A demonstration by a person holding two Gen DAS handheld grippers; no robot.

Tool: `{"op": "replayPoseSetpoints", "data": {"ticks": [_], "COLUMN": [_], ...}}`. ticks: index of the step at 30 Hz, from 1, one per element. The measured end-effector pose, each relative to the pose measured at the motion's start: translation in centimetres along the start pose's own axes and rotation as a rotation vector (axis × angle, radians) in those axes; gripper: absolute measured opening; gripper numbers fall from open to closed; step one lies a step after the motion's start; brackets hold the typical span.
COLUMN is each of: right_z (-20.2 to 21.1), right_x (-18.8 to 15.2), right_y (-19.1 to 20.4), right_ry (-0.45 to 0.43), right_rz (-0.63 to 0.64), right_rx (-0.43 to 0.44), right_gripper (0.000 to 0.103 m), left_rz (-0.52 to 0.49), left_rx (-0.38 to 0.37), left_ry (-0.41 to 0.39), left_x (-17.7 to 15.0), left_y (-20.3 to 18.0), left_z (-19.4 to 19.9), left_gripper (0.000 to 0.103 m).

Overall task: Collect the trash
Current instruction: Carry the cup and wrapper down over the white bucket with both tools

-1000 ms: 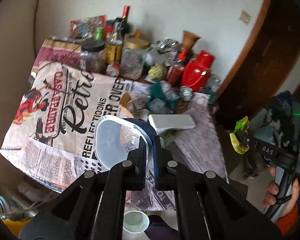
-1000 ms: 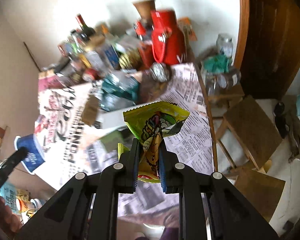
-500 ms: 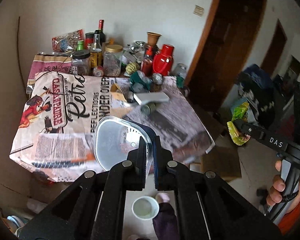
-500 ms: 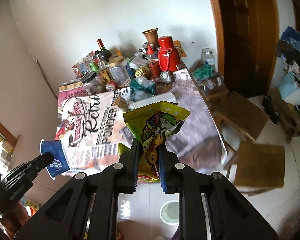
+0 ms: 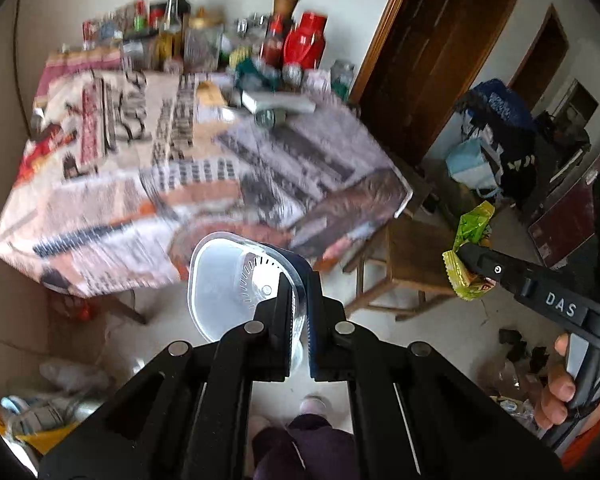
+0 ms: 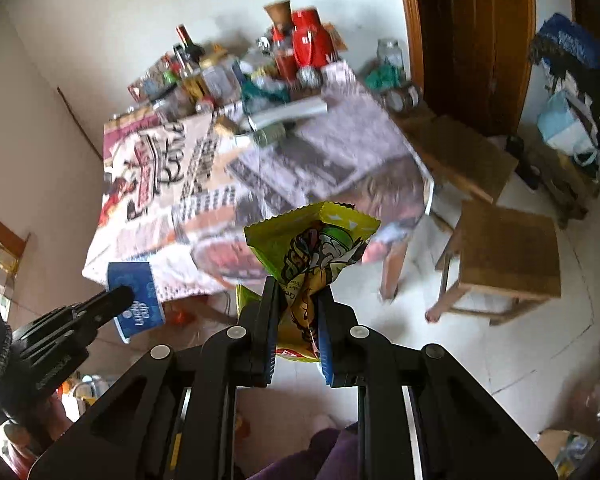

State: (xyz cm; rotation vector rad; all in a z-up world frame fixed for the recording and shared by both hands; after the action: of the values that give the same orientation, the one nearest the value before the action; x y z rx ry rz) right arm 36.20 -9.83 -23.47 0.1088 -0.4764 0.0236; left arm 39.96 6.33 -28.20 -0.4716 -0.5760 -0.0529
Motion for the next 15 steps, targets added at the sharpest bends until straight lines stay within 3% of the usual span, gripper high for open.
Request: {"op": "replayPoseSetpoints", "data": {"ticks": [5, 15], "right_z": [-4.0, -16.9], "right_x": [-2.7, -9.1], "right_y": [-0.7, -2.6], "right_ry": [0.085, 0.267], "right_rz": [0.023, 0.122], "right_rx": [0.019, 0.000], "right_gripper": [0.016, 0.016], "left_rz": [0.047, 0.206], "left_rx": [0.022, 0.037], "left_ry": [0.100, 0.270], "left_x": [-2.5, -10.6], "left_y": [1.2, 7.3], "left_z": [-5.3, -19.8], "left_gripper": [0.005, 0.005]}}
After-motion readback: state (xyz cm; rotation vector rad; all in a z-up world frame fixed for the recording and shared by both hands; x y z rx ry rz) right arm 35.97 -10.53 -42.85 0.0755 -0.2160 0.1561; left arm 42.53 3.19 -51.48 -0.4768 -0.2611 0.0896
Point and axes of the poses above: each gripper's, at about its wrist camera, not at the fingertips, and z roughly against the way its jaws point, y to its left, x to its top, the point moved 7 cm from there along -z, roughly the way its jaws point, and after that the axes turned 14 degrees about -x, right-handed, at the moved point
